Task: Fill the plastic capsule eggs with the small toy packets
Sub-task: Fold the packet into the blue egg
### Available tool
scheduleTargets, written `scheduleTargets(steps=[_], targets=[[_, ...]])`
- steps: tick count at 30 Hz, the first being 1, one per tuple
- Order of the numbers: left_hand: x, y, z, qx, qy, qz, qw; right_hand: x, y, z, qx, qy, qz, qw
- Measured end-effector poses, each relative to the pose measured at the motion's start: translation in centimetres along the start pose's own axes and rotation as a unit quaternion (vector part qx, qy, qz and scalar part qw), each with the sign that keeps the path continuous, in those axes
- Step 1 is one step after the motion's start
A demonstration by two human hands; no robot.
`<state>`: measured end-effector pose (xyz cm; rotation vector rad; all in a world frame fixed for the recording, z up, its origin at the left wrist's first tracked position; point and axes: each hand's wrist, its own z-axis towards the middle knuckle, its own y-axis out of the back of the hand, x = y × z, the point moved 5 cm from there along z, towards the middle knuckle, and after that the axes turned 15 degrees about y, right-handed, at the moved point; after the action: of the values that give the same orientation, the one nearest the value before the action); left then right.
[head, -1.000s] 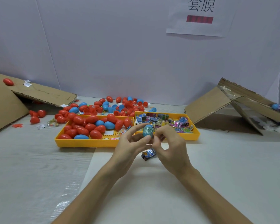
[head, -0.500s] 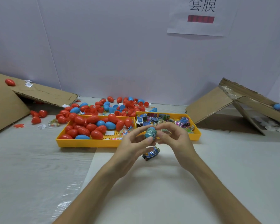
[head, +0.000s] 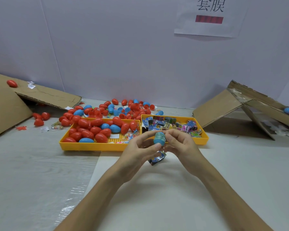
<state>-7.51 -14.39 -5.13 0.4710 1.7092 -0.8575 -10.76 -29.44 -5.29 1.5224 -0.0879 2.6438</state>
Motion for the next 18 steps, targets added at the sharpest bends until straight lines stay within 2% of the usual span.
scheduleTargets(steps=[12, 16, 18], targets=[[0.0, -0.1, 0.1, -0.025, -0.025, 0.039, 0.999, 0.7, 0.2, -0.1, -0.002, -0.003, 0.037, 0.999], [0.1, 0.5, 0.3, -0.057, -0.039, 0.015, 0.998, 1.3, 0.5, 0.0, -0.056, 0.077, -0.067, 0.993], [0.0, 0.9, 0.4, -0.072, -0.046, 0.004, 0.996, 1.6, 0.3, -0.1, -0.061, 0.105, -0.083, 0.989]])
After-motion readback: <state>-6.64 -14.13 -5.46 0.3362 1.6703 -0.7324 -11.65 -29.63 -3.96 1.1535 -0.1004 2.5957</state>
